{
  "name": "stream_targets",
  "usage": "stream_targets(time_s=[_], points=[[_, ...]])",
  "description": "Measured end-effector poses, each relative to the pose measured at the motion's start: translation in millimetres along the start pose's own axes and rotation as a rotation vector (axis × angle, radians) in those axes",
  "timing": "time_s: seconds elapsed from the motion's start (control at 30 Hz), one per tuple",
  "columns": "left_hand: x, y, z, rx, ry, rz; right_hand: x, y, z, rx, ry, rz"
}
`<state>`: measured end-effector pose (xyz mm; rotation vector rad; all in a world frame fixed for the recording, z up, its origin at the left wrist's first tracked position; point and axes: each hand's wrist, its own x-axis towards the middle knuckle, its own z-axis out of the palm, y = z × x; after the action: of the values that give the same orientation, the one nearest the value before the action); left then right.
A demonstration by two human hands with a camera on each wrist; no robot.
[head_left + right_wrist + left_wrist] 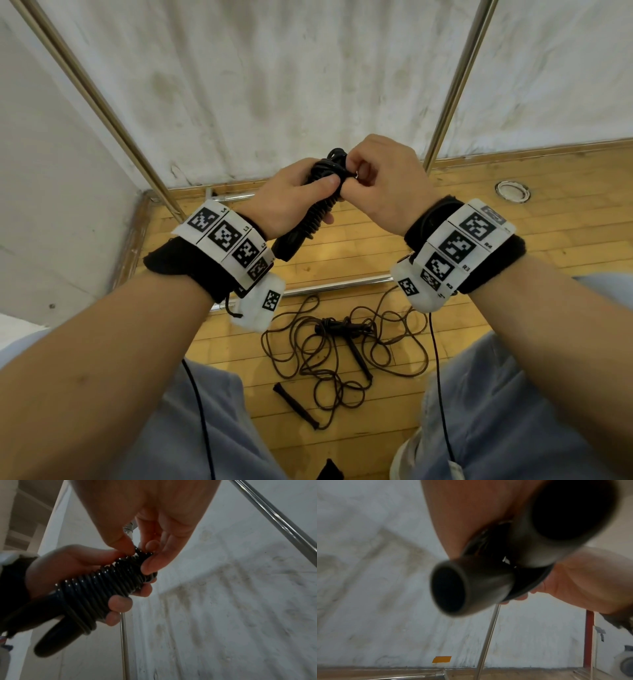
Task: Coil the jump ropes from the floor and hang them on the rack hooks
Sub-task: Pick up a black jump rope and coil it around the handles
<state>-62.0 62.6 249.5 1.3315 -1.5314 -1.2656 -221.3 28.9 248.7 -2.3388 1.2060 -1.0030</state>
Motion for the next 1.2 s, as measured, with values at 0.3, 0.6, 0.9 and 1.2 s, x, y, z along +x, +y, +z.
stream_targets(time_s=[0.3,0.6,0.9,1.2], points=[[-1.6,-1.2,-2.3,0.122,0.009,0.04,-2.8,-4.8,1.9,-0.004,0.047,-0.001],[-3.7,2.1,-1.4,0.0,-0.043,-0.017,-3.6,-3.5,0.3,-0.036,0.048,-0.01],[-4.3,1.0,-3.5,0.118,0.01,0.011,-5.6,-0.5,0.9,0.005,-0.02,-0.03],[-5.5,7.8,3.1,-0.014,-0.032,-0.034,1.2,-6.0,-6.1,0.189,0.003,0.101]])
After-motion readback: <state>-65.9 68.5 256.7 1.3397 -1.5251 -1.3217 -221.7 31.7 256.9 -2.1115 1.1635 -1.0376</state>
